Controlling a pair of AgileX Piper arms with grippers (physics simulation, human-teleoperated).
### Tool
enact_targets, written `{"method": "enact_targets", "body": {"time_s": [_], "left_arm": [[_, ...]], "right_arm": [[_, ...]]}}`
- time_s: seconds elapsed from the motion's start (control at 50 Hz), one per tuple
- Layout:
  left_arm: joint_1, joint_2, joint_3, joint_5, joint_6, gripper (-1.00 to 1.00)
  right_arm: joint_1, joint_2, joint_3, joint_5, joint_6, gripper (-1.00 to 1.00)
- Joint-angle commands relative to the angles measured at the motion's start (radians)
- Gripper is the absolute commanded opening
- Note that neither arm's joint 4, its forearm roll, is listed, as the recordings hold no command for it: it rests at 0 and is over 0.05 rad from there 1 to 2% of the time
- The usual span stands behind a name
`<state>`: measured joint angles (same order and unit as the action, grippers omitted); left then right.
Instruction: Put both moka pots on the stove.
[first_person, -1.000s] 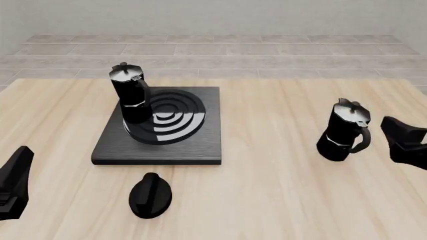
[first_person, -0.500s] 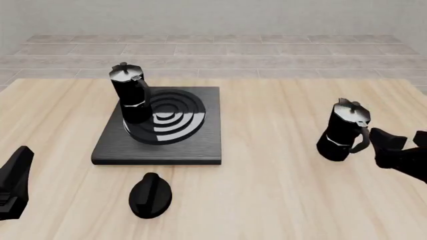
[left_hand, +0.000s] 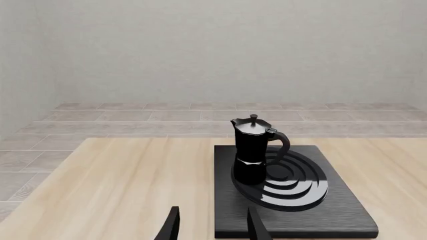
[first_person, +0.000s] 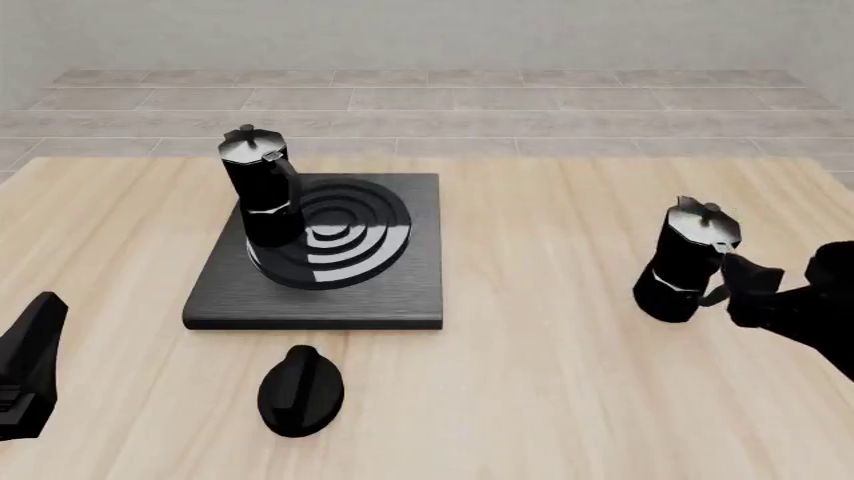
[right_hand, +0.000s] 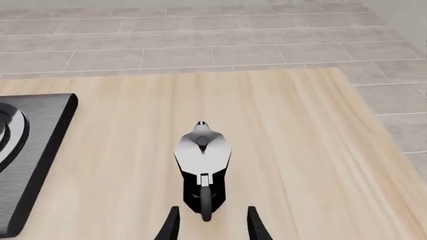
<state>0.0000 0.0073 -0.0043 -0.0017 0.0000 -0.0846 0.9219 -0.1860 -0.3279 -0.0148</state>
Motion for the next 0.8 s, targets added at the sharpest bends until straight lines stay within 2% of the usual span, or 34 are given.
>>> {"method": "enact_targets", "body": {"time_s": [0.02, 0.44, 0.8], "left_arm": [[0.0, 0.0, 0.0, 0.0, 0.0, 1.0], [0.0, 0.0, 0.0, 0.0, 0.0, 1.0], [0.0, 0.0, 0.0, 0.0, 0.0, 1.0]], "right_arm": [[0.008, 0.084, -0.011, -0.089, -0.023, 1.0], [0.023, 0.163, -0.034, -0.151, -0.014, 1.0], [0.02, 0.27, -0.027, -0.243, -0.003, 1.0]]}}
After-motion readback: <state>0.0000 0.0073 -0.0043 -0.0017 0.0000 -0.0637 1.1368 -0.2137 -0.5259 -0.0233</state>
